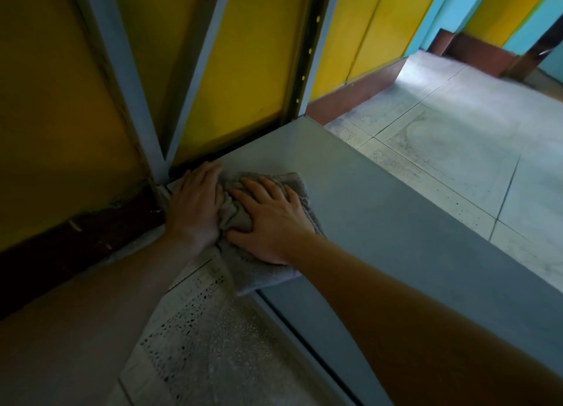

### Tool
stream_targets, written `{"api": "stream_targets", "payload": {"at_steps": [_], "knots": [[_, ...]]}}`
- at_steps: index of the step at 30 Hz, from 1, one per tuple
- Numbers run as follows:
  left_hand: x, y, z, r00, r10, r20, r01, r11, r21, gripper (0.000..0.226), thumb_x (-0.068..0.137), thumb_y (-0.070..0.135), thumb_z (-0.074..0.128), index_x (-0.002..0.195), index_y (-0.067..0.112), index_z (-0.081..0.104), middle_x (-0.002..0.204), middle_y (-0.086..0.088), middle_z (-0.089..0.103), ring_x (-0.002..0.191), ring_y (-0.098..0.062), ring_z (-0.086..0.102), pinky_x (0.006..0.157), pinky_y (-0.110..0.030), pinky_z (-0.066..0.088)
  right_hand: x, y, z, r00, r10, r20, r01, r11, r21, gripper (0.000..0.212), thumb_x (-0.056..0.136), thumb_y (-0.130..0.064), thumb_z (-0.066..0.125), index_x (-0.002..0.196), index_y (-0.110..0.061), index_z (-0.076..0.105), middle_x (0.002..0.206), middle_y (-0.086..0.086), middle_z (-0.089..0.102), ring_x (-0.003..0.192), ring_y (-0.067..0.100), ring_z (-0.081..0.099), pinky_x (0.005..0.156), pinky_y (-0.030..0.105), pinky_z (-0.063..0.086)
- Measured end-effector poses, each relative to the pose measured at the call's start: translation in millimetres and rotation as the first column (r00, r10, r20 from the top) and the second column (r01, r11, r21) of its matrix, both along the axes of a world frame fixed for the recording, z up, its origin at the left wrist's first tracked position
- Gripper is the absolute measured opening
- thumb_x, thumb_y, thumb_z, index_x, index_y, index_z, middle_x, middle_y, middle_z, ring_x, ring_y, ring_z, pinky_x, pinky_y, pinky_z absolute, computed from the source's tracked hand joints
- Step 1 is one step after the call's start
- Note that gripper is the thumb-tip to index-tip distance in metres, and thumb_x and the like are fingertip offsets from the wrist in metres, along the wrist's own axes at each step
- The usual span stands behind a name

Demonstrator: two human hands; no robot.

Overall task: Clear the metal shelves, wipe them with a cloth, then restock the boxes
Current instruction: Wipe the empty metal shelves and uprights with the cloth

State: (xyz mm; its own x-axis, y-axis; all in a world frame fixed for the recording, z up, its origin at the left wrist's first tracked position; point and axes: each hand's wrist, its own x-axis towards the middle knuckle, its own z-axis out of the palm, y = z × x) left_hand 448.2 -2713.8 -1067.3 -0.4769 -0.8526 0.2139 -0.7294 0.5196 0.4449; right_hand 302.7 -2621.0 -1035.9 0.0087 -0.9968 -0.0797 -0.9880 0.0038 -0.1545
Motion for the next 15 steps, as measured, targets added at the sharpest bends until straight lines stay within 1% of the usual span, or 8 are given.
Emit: {"api": "stream_targets", "payload": {"at_steps": [4,6,9,12,15], "knots": [[0,1,1,1.000,0.000,-0.003,0.000,0.999,0.034,0.043,0.107,0.017,0.034,0.150,0.014,0.043,0.159,-0.005,0.037,0.149,-0.022,0.027,0.124,-0.037,0.013,-23,-9,2,0.995,0.095,0.014,-0.095,0.995,-0.026,0.078,0.091,-0.075,0.042,0.158,-0.046,0.014,0.168,-0.015,0.010,0.155,0.016,0.004,0.124,0.050,0.005],[1,1,0,1.000,0.010,-0.018,-0.009,0.999,0.034,0.045,0.106,0.016,0.035,0.150,0.016,0.042,0.160,-0.002,0.036,0.150,-0.018,0.026,0.125,-0.035,0.011,-53,-21,7,0.997,0.076,0.010,-0.075,0.997,-0.011,0.077,0.092,-0.073,0.043,0.159,-0.046,0.014,0.168,-0.017,0.012,0.155,0.014,0.007,0.125,0.048,0.007],[-1,2,-3,0.999,0.021,-0.040,-0.020,1.000,0.024,0.045,0.105,0.018,0.032,0.148,0.017,0.045,0.159,0.000,0.037,0.150,-0.016,0.027,0.125,-0.033,0.011,-115,-36,10,0.993,-0.114,0.017,0.114,0.993,0.000,0.074,0.094,-0.071,0.044,0.158,-0.047,0.016,0.168,-0.015,0.013,0.155,0.017,0.011,0.124,0.049,0.009],[1,2,-6,0.998,0.020,-0.061,-0.019,1.000,0.021,0.053,0.100,0.028,0.024,0.146,0.018,0.047,0.158,0.001,0.039,0.149,-0.014,0.028,0.125,-0.034,0.013,-165,-48,8,0.945,-0.325,0.026,0.324,0.946,0.020,0.075,0.092,-0.077,0.040,0.157,-0.046,0.019,0.168,-0.010,0.017,0.153,0.021,0.016,0.121,0.049,0.012],[0,3,-5,0.998,0.020,-0.053,-0.019,1.000,0.021,0.055,0.098,0.031,0.022,0.146,0.019,0.048,0.158,0.003,0.039,0.148,-0.013,0.028,0.124,-0.034,0.015,-191,-55,5,0.902,-0.432,0.003,0.432,0.902,0.015,0.079,0.088,-0.084,0.034,0.156,-0.046,0.018,0.168,-0.007,0.017,0.152,0.025,0.019,0.121,0.053,0.015]]}}
